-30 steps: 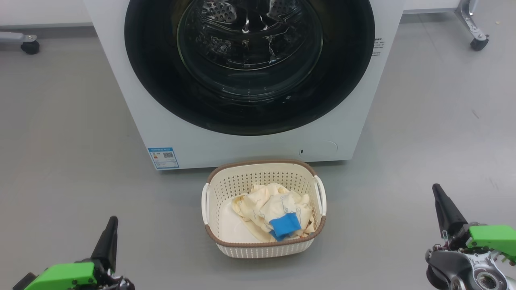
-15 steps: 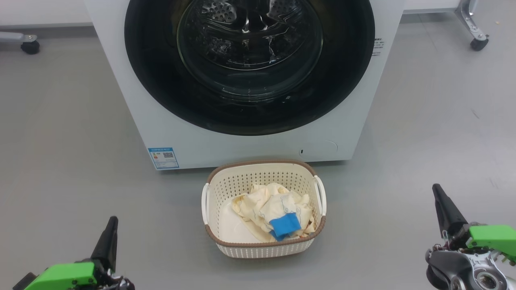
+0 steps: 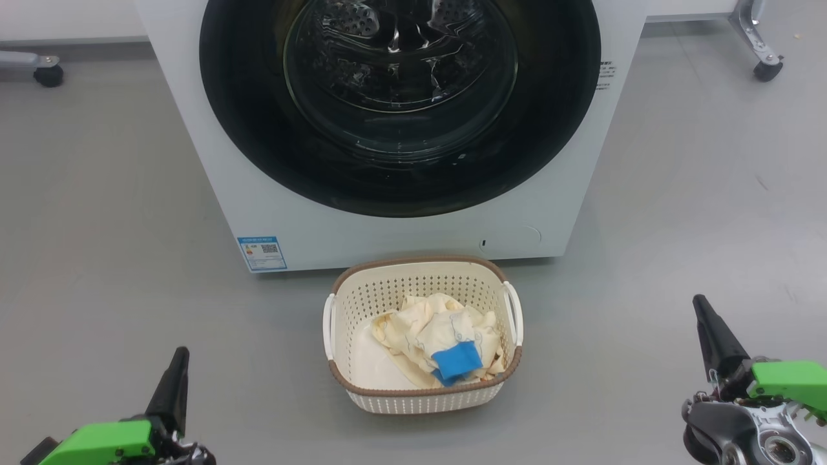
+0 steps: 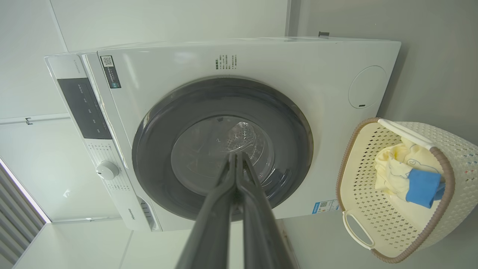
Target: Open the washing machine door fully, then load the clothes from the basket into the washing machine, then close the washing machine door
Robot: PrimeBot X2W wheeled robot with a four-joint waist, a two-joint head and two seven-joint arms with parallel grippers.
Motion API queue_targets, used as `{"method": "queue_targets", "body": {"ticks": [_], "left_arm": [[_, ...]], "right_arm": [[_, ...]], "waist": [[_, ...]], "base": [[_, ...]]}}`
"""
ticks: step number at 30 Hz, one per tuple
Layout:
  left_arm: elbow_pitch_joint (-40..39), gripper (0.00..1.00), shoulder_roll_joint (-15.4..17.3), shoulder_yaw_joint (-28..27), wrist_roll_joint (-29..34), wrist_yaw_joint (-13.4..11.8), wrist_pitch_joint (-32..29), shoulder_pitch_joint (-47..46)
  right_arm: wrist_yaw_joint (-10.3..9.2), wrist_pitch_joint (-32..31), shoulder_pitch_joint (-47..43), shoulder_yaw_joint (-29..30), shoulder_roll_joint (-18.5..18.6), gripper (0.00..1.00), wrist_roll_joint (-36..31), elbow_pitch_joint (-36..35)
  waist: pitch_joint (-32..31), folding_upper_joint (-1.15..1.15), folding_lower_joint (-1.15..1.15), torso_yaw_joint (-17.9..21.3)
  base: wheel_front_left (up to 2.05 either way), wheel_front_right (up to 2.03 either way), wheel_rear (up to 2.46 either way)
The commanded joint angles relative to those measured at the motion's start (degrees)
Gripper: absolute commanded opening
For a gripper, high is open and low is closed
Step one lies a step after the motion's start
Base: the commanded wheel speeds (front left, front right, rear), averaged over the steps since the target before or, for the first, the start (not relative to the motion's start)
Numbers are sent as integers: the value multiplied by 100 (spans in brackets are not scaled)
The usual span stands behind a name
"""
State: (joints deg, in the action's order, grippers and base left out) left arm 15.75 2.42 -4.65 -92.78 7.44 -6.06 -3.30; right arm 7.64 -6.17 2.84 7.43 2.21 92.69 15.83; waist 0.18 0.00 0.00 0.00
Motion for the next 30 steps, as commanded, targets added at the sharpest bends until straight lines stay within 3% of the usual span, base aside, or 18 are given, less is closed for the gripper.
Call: {"method": "queue_targets", "body": {"ticks": [1, 30], "left_arm": [[-171, 0, 48, -190, 64, 4, -45, -289], [-171, 0, 47, -191, 65, 4, -46, -289]], "right_arm": [[-15, -36, 335, -85, 67, 0, -57, -180], [-15, -37, 335, -85, 67, 0, -58, -180]], "waist": [[0, 0, 0, 0], [0, 0, 0, 0]], "base": [[0, 0, 0], [0, 0, 0]]}}
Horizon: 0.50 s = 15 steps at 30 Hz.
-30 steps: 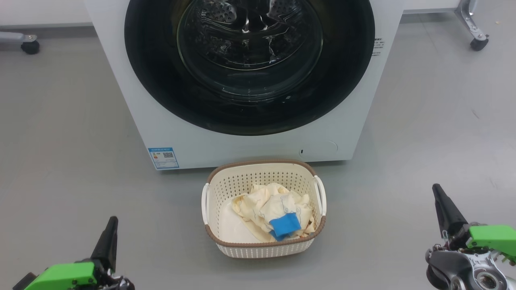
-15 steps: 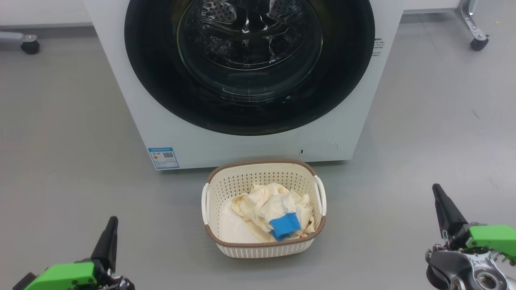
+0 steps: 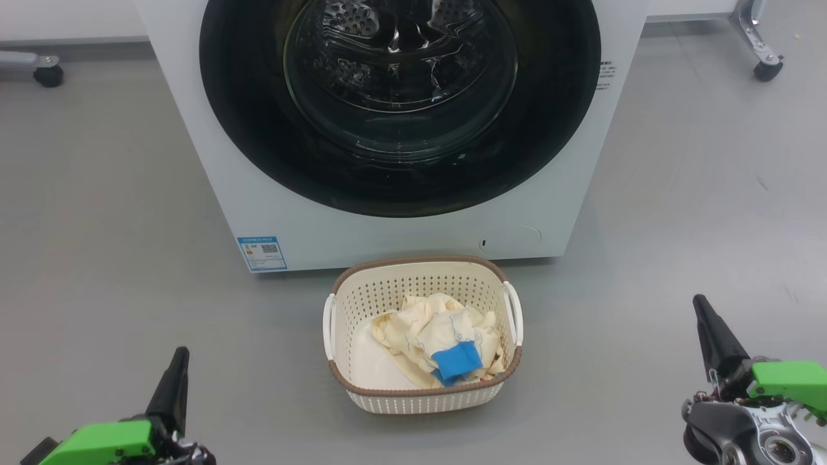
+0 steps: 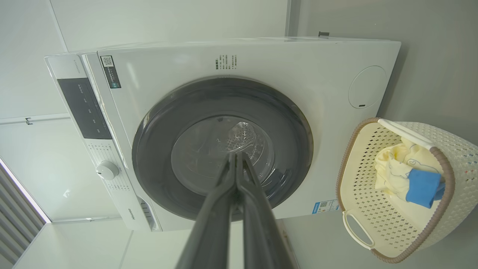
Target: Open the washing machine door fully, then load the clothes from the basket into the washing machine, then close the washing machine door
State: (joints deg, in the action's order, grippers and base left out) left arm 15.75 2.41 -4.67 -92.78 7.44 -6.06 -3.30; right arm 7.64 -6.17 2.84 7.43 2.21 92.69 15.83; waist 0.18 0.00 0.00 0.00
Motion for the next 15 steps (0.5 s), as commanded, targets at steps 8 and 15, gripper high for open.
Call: {"method": "queue_targets", "body": {"ticks": [8, 15], "left_arm": [[-171, 0, 48, -189, 65, 4, -47, -289], [-171, 0, 48, -190, 65, 4, -47, -289]], "right_arm": [[-15, -37, 335, -85, 67, 0, -58, -180], [-15, -37, 335, -85, 67, 0, -58, -180]], "waist": [[0, 0, 0, 0], [0, 0, 0, 0]], "base": [[0, 0, 0], [0, 0, 0]]}}
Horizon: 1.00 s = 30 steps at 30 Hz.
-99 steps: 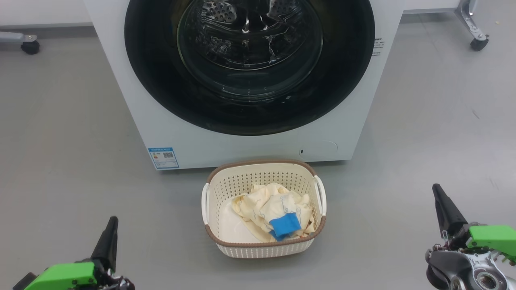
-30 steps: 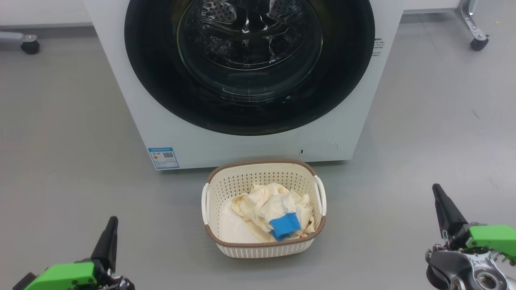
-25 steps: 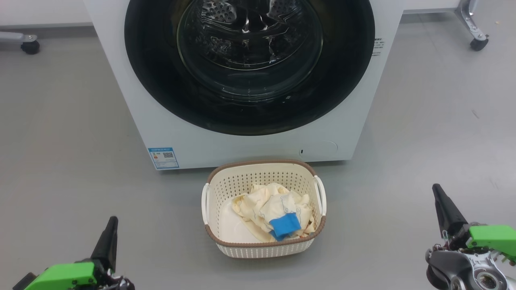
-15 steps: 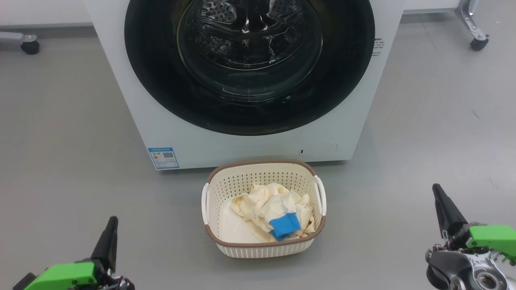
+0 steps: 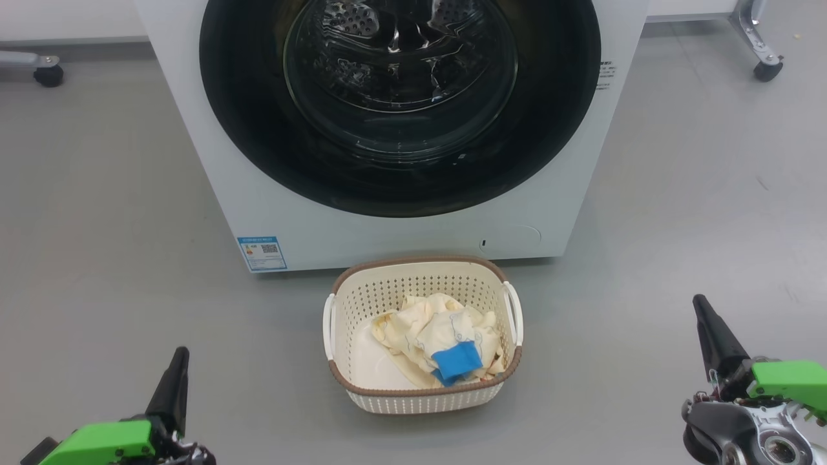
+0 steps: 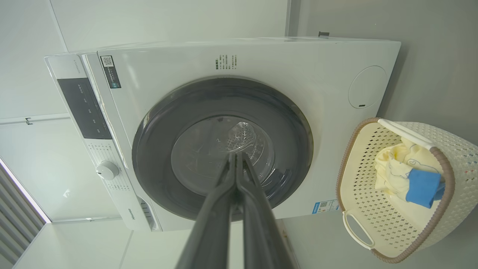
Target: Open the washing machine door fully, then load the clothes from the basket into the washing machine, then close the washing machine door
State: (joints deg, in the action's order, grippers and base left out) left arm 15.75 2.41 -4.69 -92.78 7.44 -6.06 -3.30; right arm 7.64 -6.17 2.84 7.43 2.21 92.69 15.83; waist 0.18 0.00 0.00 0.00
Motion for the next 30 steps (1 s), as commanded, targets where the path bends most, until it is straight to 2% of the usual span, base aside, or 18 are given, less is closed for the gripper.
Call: {"method": "queue_targets", "body": {"ticks": [1, 30], "left_arm": [[-171, 0, 48, -188, 65, 4, -47, -289], [-171, 0, 47, -189, 66, 4, -47, -289]], "right_arm": [[-15, -37, 335, -85, 67, 0, -58, -180], [-15, -35, 335, -87, 66, 0, -55, -180]], "waist": [[0, 0, 0, 0], [0, 0, 0, 0]], "base": [[0, 0, 0], [0, 0, 0]]}}
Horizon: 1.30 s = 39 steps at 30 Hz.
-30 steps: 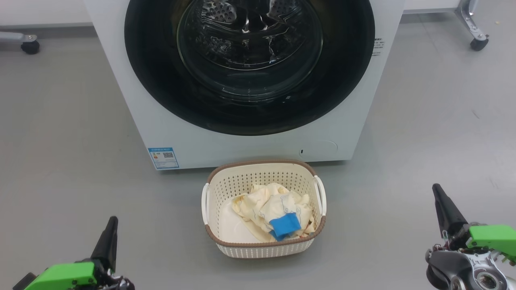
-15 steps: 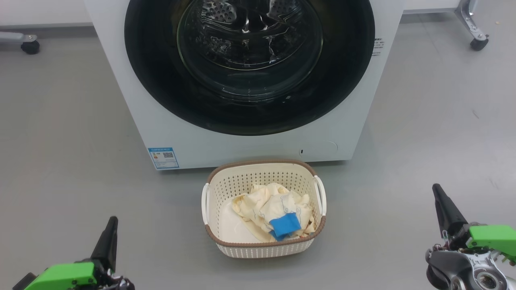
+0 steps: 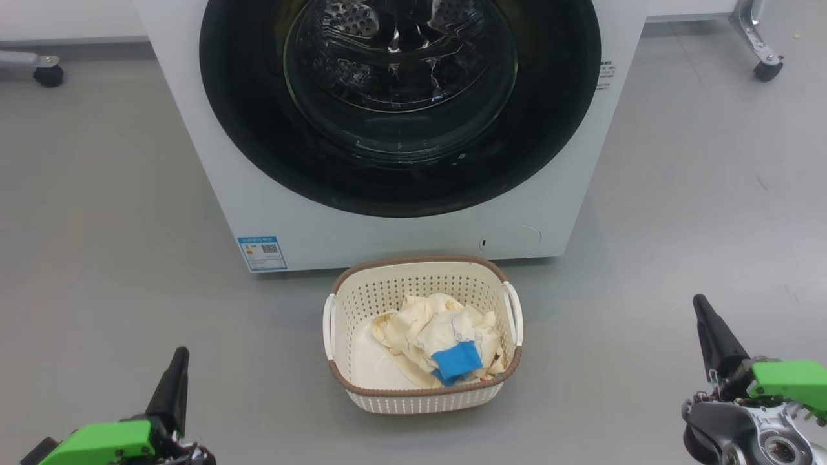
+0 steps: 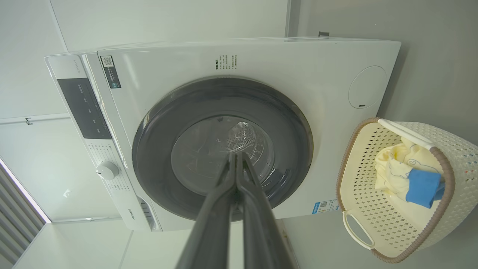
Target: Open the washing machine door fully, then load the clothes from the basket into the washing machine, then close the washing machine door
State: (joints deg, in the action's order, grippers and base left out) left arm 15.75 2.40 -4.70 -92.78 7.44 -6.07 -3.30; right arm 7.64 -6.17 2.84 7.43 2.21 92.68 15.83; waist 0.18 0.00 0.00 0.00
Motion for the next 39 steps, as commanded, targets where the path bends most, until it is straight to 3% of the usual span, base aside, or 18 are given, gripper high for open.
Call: {"method": "queue_targets", "body": {"ticks": [1, 39], "left_arm": [[-171, 0, 48, -188, 66, 4, -46, -289], [-171, 0, 48, -189, 66, 4, -47, -289]], "right_arm": [[-15, -35, 335, -87, 66, 0, -54, -180], [-15, -33, 335, -90, 66, 0, -52, -180]], "waist": [[0, 0, 0, 0], [0, 0, 0, 0]], "base": [[0, 0, 0], [0, 0, 0]]}}
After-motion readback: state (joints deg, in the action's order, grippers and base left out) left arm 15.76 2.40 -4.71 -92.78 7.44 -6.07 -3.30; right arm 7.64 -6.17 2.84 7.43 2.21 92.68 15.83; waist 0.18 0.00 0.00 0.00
